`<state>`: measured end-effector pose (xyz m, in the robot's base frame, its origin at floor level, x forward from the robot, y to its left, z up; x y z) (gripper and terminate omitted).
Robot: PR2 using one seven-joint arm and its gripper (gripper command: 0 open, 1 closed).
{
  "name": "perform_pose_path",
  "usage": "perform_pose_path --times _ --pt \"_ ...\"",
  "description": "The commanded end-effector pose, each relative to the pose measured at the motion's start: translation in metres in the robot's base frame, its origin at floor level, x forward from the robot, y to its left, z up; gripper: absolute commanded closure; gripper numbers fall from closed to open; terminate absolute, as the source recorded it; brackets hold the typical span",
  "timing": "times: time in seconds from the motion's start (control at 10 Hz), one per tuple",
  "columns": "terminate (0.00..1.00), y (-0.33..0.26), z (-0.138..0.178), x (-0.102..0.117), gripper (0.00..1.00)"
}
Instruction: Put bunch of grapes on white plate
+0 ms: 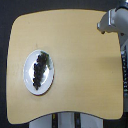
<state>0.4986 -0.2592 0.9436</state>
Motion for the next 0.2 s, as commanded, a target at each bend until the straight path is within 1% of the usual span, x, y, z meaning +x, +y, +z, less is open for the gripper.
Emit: perform_pose_path --times 0.0,0.1 --pt "0.00 -0.0258 0.0033 -0.0064 0.00" --pt "1.00 -0.0228 -0.0003 -0.0089 0.00"
